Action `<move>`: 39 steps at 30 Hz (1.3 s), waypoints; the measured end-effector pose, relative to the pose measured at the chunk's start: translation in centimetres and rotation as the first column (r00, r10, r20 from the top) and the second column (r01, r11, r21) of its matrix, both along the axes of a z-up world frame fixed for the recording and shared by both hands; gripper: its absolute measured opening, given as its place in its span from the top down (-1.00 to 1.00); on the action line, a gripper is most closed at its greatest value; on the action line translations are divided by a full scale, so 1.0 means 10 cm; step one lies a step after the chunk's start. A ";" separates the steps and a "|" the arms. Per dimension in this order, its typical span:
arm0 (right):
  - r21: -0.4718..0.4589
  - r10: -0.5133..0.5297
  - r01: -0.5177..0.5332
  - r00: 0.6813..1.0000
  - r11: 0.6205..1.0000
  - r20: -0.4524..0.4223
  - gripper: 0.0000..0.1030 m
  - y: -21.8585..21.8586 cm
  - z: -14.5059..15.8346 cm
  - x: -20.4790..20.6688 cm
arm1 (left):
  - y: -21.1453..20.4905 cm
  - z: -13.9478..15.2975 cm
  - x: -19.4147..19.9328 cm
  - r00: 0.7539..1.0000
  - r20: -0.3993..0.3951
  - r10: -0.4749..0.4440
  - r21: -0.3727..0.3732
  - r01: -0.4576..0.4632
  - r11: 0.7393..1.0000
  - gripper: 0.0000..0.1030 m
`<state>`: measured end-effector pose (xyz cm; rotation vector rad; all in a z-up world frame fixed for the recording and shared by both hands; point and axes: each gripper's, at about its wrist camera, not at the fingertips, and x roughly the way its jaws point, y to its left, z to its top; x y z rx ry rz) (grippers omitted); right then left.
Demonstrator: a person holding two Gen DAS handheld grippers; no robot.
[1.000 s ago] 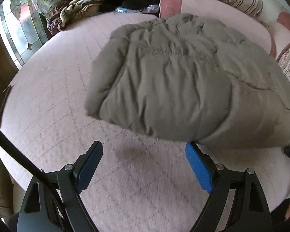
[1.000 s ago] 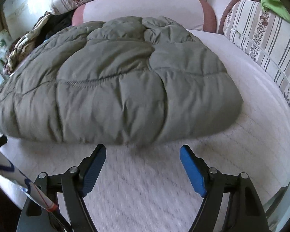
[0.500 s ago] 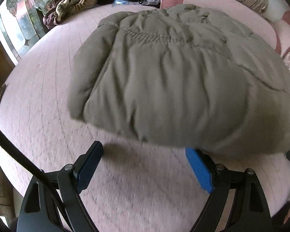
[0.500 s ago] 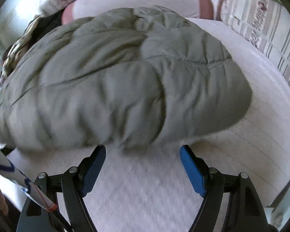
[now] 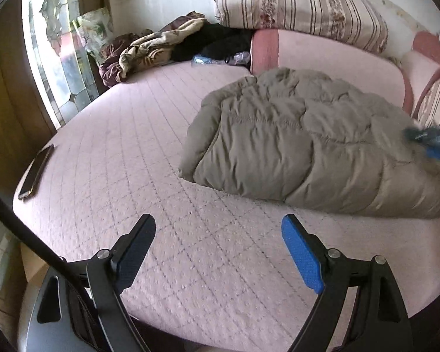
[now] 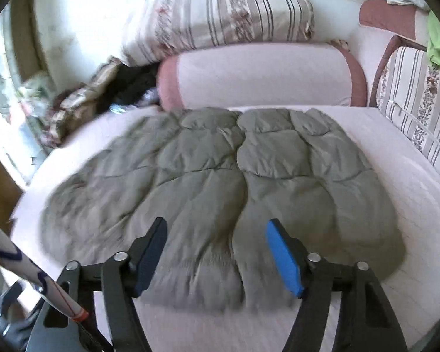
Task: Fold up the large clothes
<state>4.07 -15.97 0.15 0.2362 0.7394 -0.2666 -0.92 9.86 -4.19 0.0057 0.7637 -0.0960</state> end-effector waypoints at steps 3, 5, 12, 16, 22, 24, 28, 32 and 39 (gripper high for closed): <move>-0.002 -0.017 0.017 0.994 1.000 -0.103 -0.42 -0.04 -0.36 0.34 | 0.07 0.07 -0.04 1.000 -0.020 -0.011 -0.029 0.010 1.000 -0.69; -0.055 -0.012 0.005 0.990 0.998 -0.138 -0.41 0.02 -0.35 0.40 | 0.08 0.09 -0.01 1.000 -0.029 -0.010 -0.017 0.009 1.000 -0.69; -0.114 0.077 -0.079 0.997 0.990 -0.024 -0.38 0.41 0.01 0.34 | 0.05 0.15 0.08 1.000 -0.014 -0.006 -0.022 0.006 1.000 -0.69; -0.092 0.104 -0.119 0.983 0.989 -0.152 -0.44 0.45 -0.38 0.65 | -0.04 0.20 0.12 1.000 -0.012 -0.005 -0.005 0.005 1.000 -0.69; -0.033 0.068 -0.069 0.997 0.997 -0.041 -0.45 0.24 -0.07 0.27 | -0.27 0.35 0.35 0.998 -0.006 -0.063 0.005 0.063 0.998 -0.69; -0.067 0.043 -0.044 0.999 0.997 -0.013 -0.45 0.13 0.01 0.08 | -0.38 0.40 0.50 0.998 0.010 -0.069 0.007 0.069 0.998 -0.69; -0.095 -0.032 0.033 0.999 0.995 0.008 -0.45 -0.16 0.03 -0.35 | -0.64 0.33 0.88 0.998 -0.008 -0.063 0.065 0.063 0.996 -0.70; -0.105 -0.111 0.111 0.994 0.988 0.002 -0.46 -0.45 -0.08 -0.64 | -0.87 0.02 1.23 0.996 -0.071 -0.051 0.156 0.062 0.986 -0.87; -0.070 -0.204 0.206 0.978 0.976 0.040 -0.47 -0.85 -0.24 -0.98 | -1.07 -0.01 1.20 0.998 0.040 -0.045 0.293 0.031 0.956 -1.00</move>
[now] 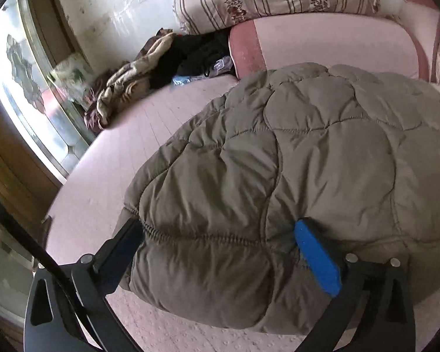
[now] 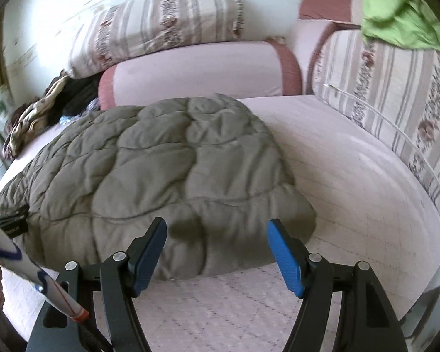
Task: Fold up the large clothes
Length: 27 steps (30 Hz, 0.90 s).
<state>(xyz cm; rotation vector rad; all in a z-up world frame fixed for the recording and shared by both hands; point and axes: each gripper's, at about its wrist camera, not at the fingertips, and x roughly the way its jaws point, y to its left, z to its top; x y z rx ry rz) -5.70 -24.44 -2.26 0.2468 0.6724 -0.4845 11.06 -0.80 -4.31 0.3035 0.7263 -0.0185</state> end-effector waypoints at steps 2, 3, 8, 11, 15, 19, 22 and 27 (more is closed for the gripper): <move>0.025 -0.009 0.009 1.000 1.000 0.002 -0.48 -0.05 -0.06 -0.01 | 0.03 -0.01 0.04 1.000 -0.013 0.003 -0.030 -0.003 1.000 -1.00; 0.038 -0.010 0.010 1.000 0.999 0.001 -0.50 -0.07 -0.09 0.00 | 0.09 -0.02 0.05 1.000 -0.026 0.018 -0.083 -0.020 0.996 -1.00; 0.020 0.000 0.001 1.000 1.000 -0.008 -0.53 0.00 -0.12 -0.01 | 0.18 0.00 0.05 0.999 -0.036 0.014 -0.153 -0.020 0.988 -1.00; 0.049 0.001 0.000 1.000 0.999 -0.026 -0.53 0.08 -0.14 -0.04 | 0.24 0.10 -0.09 0.999 -0.027 0.028 -0.180 -0.033 0.983 -1.00; 0.056 0.034 -0.031 0.998 0.998 -0.057 -0.57 0.30 -0.16 -0.14 | 0.37 0.28 -0.44 0.999 -0.024 0.044 -0.250 -0.049 0.967 -1.00; 0.046 0.056 -0.052 0.994 0.998 -0.092 -0.64 0.58 -0.20 -0.32 | 0.52 0.41 -0.91 0.999 -0.025 0.026 -0.273 -0.032 0.961 -1.00; 0.035 0.062 -0.059 0.992 0.998 -0.112 -0.69 0.74 -0.22 -0.47 | 0.58 0.41 -1.18 0.999 -0.034 0.000 -0.259 -0.009 0.966 -1.00; -0.007 0.078 -0.080 0.989 0.997 -0.129 -0.71 0.97 -0.18 -0.64 | 0.64 0.32 -1.55 0.998 -0.054 -0.019 -0.246 0.005 0.969 -1.00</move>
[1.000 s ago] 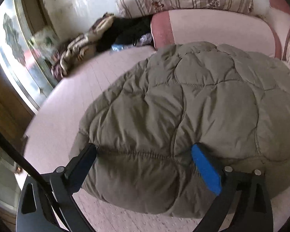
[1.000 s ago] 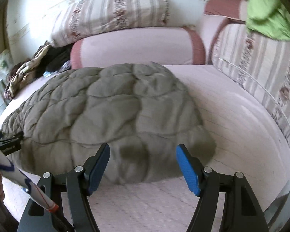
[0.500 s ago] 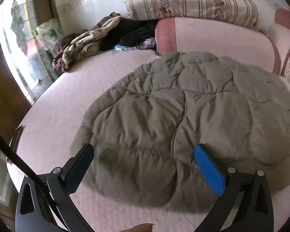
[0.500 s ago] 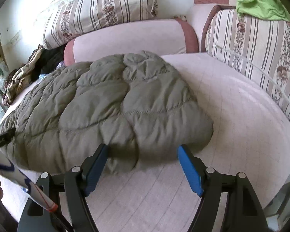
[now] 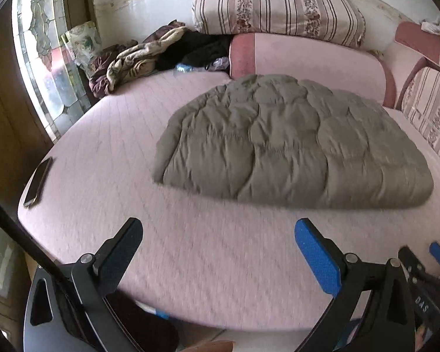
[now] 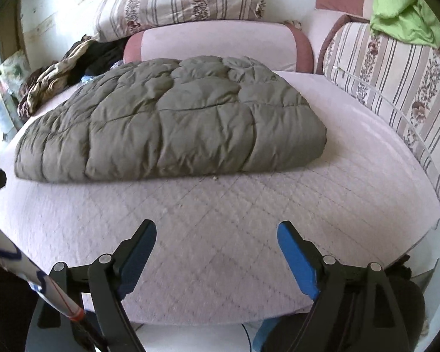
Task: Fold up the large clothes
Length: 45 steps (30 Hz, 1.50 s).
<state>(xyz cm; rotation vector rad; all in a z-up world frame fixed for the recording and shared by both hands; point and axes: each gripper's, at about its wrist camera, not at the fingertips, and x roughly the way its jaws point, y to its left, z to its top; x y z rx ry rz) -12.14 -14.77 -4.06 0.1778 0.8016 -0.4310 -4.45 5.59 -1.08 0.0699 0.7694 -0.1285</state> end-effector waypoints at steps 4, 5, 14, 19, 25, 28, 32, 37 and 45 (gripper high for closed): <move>-0.026 0.012 -0.012 1.000 1.000 -0.011 -0.71 0.11 0.04 -0.07 | 0.05 -0.11 -0.20 0.999 -0.051 -0.007 -0.024 0.006 1.000 -1.00; -0.027 0.015 -0.015 1.000 1.000 -0.015 -0.72 0.14 0.05 -0.08 | 0.06 -0.12 -0.25 0.999 -0.046 -0.008 -0.020 0.007 1.000 -1.00; -0.039 0.013 -0.014 0.999 0.999 -0.030 -0.72 0.22 0.14 -0.25 | 0.10 -0.06 -0.54 1.000 -0.027 -0.009 0.000 0.009 1.000 -1.00; -0.028 0.009 -0.010 0.999 1.000 -0.033 -0.72 0.24 0.18 -0.37 | 0.10 0.00 -0.63 1.000 -0.014 0.002 0.006 -0.002 1.000 -1.00; -0.035 0.017 -0.019 0.999 0.999 -0.038 -0.72 0.30 0.20 -0.45 | 0.10 0.00 -0.67 0.999 -0.033 -0.009 -0.015 0.008 1.000 -1.00; -0.036 0.018 -0.019 0.999 0.999 -0.034 -0.72 0.31 0.22 -0.47 | 0.10 -0.01 -0.67 0.998 -0.052 -0.021 -0.038 0.019 0.999 -1.00; -0.039 0.014 -0.015 0.999 0.999 -0.031 -0.72 0.32 0.23 -0.47 | 0.06 -0.02 -0.71 0.998 -0.052 -0.030 -0.037 0.028 0.999 -1.00; -0.035 0.006 -0.007 0.999 0.999 -0.034 -0.72 0.30 0.21 -0.45 | 0.03 0.00 -0.73 0.999 -0.035 -0.030 -0.031 0.029 0.999 -1.00; -0.031 0.001 -0.002 0.999 1.000 -0.040 -0.72 0.27 0.18 -0.43 | 0.01 -0.01 -0.72 0.998 -0.044 -0.043 -0.024 0.042 0.999 -1.00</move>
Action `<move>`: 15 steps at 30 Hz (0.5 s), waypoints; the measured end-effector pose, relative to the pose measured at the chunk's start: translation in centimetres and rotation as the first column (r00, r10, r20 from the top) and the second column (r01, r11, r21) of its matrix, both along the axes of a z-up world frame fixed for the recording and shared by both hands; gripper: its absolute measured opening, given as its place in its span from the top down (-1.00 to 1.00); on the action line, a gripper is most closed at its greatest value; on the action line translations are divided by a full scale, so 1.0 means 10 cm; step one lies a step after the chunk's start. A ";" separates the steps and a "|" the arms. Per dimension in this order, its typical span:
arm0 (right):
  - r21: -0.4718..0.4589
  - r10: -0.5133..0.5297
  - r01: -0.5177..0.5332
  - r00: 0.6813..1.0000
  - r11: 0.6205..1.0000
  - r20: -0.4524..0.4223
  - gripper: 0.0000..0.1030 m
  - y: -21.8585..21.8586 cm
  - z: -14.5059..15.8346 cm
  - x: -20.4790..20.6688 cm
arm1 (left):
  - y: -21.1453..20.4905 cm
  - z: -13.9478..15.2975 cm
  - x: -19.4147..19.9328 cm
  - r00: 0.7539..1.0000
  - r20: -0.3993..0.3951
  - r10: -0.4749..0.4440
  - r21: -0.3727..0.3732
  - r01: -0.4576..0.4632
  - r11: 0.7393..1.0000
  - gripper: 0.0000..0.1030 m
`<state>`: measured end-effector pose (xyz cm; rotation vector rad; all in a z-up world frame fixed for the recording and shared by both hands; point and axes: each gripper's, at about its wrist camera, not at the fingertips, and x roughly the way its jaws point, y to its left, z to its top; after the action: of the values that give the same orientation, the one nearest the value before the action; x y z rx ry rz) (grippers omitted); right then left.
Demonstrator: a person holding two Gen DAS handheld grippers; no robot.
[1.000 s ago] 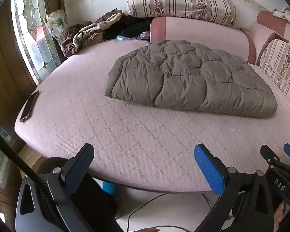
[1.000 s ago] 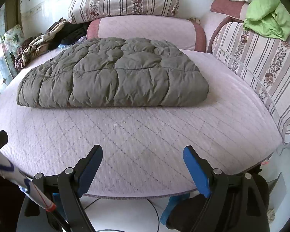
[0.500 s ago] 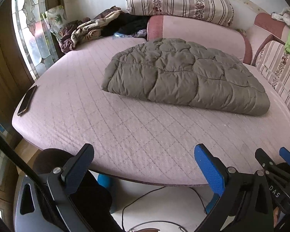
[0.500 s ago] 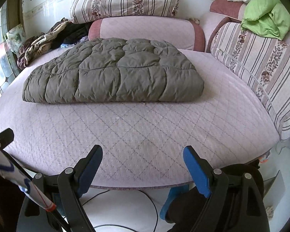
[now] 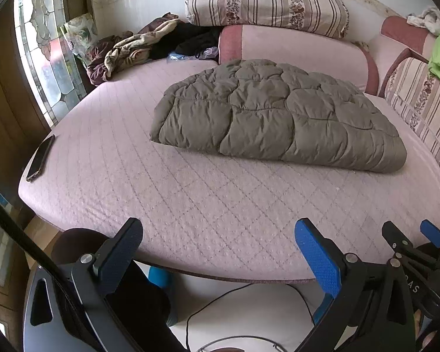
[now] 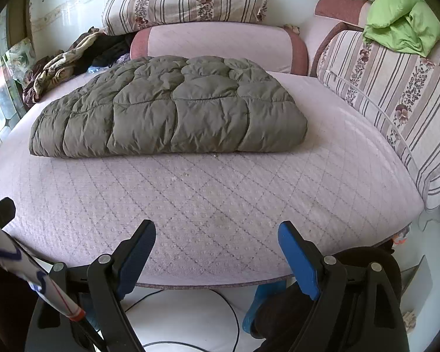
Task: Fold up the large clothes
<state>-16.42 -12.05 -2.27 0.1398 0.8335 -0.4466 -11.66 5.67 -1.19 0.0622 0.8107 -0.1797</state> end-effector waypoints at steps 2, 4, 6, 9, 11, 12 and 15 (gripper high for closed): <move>-0.002 0.001 -0.001 1.000 1.000 -0.001 -0.72 0.01 0.00 0.01 | 0.00 0.00 0.01 1.000 -0.004 -0.002 0.001 0.002 1.000 -1.00; -0.003 0.001 -0.001 1.000 1.000 -0.003 -0.72 0.01 0.00 0.01 | -0.01 -0.01 0.01 1.000 -0.005 -0.001 0.004 0.001 1.000 -1.00; -0.002 0.004 -0.004 1.000 1.000 -0.006 -0.72 0.02 -0.01 0.01 | -0.01 -0.01 0.01 1.000 -0.004 -0.002 0.001 0.003 1.000 -1.00; -0.002 0.005 -0.005 1.000 1.000 -0.009 -0.72 0.03 -0.02 0.02 | -0.02 -0.01 0.01 1.000 -0.004 -0.003 0.005 0.003 1.000 -1.00; -0.002 0.008 -0.009 1.000 1.000 -0.010 -0.72 0.04 -0.02 0.02 | -0.02 -0.02 0.02 1.000 -0.008 -0.005 0.007 0.005 1.000 -1.00; -0.004 0.010 -0.010 1.000 1.000 -0.010 -0.72 0.04 -0.02 0.02 | -0.02 -0.02 0.01 1.000 -0.009 -0.005 0.007 0.005 1.000 -1.00; -0.007 0.013 -0.013 1.000 1.000 -0.010 -0.72 0.04 -0.02 0.03 | -0.03 -0.03 0.02 1.000 -0.014 -0.004 0.007 0.005 1.000 -1.00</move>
<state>-16.17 -11.62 -2.49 0.1255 0.8417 -0.4386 -11.42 5.33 -1.50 0.0694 0.8254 -0.1817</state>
